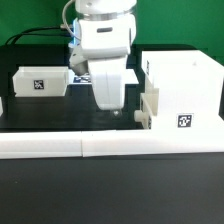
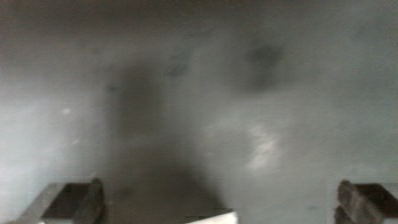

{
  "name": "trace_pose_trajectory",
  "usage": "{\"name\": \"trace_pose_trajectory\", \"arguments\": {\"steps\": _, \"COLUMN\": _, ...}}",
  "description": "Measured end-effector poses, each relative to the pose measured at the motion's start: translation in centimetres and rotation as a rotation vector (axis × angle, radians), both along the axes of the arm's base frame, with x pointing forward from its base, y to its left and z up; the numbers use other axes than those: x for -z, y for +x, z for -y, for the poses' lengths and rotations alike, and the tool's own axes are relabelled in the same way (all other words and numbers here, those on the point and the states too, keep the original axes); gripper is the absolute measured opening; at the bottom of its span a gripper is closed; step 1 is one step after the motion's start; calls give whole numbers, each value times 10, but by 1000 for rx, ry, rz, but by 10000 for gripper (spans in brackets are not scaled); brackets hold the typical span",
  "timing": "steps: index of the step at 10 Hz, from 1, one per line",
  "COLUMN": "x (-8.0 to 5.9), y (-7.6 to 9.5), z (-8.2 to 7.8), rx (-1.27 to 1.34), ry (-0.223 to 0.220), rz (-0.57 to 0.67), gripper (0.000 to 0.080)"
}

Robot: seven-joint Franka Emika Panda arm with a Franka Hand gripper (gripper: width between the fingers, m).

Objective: Assemble drawer

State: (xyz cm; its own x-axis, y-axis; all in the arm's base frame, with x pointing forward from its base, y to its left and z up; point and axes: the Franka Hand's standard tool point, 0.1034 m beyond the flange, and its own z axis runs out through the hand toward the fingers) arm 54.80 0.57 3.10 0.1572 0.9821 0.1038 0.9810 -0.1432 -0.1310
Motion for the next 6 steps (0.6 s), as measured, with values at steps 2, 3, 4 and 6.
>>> {"name": "trace_pose_trajectory", "arguments": {"steps": 2, "x": -5, "y": -28, "z": 2, "rx": 15, "ry": -18, "rz": 48, "gripper": 649}}
{"name": "trace_pose_trajectory", "arguments": {"steps": 3, "x": -5, "y": -35, "z": 3, "rx": 10, "ry": -18, "rz": 41, "gripper": 649}}
{"name": "trace_pose_trajectory", "arguments": {"steps": 4, "x": -4, "y": -33, "z": 3, "rx": 10, "ry": -18, "rz": 42, "gripper": 649}}
{"name": "trace_pose_trajectory", "arguments": {"steps": 6, "x": -5, "y": -34, "z": 6, "rx": 14, "ry": -18, "rz": 47, "gripper": 649}}
